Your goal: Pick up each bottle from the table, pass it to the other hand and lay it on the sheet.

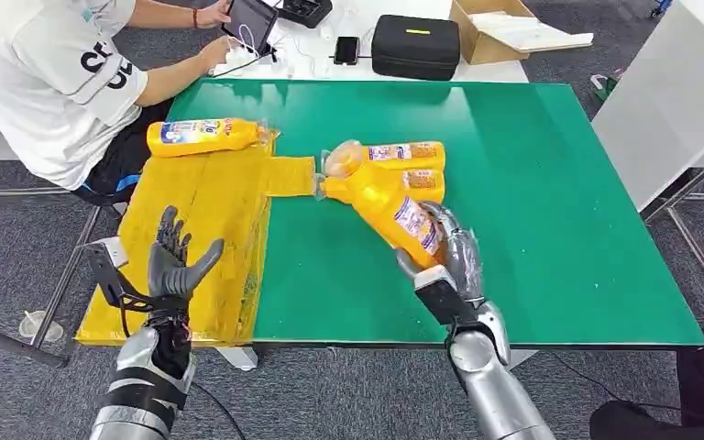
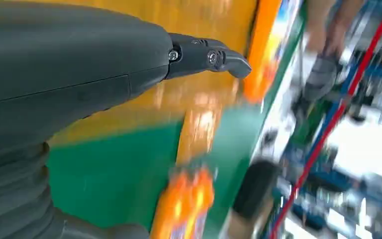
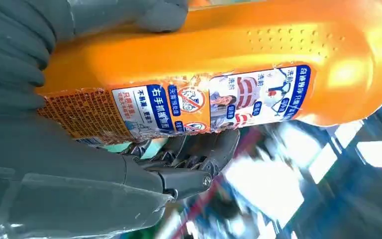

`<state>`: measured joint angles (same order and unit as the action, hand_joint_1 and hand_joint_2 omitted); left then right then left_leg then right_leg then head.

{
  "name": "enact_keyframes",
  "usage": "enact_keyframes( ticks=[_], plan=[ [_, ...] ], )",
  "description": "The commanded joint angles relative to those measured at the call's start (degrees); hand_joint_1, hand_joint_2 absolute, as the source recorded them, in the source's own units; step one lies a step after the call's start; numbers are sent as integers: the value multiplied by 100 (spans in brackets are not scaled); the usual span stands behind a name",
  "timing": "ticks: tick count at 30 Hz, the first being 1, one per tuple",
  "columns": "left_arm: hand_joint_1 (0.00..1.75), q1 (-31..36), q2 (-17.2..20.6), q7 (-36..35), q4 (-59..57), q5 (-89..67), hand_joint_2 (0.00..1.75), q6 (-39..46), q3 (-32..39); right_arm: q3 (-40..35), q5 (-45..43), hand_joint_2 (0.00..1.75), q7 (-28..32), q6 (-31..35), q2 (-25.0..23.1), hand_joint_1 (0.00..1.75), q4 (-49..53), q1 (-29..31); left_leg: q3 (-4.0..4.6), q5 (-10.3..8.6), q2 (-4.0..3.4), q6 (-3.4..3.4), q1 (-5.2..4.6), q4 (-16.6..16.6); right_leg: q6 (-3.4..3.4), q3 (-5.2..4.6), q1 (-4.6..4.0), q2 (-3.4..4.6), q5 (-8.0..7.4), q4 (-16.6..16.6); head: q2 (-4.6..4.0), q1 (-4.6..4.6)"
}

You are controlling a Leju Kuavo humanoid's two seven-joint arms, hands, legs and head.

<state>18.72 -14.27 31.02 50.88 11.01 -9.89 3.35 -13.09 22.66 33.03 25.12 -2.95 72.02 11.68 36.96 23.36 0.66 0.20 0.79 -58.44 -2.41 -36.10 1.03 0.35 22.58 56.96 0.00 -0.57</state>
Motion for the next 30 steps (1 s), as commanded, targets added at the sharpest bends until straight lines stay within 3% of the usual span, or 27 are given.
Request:
enact_keyframes(
  ticks=[1, 7, 17, 19, 30],
  plan=[
    [0, -187, 122, -590, 569, 1033, 175, -1101, -1119, 740, -156, 175, 489, 115, -447, 175, 240, -317, -17, 8, -2, 2, 2, 0, 10, 19, -5, -7, 8, -2, 0, 0],
    [0, -428, 367, -826, 641, 1663, 175, -2231, -1856, 212, -524, 175, 697, -122, -558, 175, -463, -361, -25, 11, -15, 0, 3, 8, 11, 25, -6, 5, 5, -9, 0, 2],
    [0, -230, 431, -708, 284, 1525, 175, -2216, -2584, -1457, -1032, 175, 697, 58, -739, 175, -1519, -98, -19, 9, -22, -1, 5, 8, 9, 15, -7, 13, 1, -8, 0, 0],
    [0, -144, 449, -712, 143, 1420, 175, -2155, -2667, -1638, -1041, 175, 697, 97, -797, 173, -1618, -23, -45, 18, -35, 0, 10, 11, 18, 39, -14, 20, 6, -13, 0, 0],
    [0, 215, 314, -859, -587, 1702, 175, -2293, -2801, -2583, -764, 175, 697, 279, -1067, 175, -2535, 336, -8, 4, -13, -1, 5, 6, 8, 6, -6, 5, 1, -5, 2, 0]
  ],
)
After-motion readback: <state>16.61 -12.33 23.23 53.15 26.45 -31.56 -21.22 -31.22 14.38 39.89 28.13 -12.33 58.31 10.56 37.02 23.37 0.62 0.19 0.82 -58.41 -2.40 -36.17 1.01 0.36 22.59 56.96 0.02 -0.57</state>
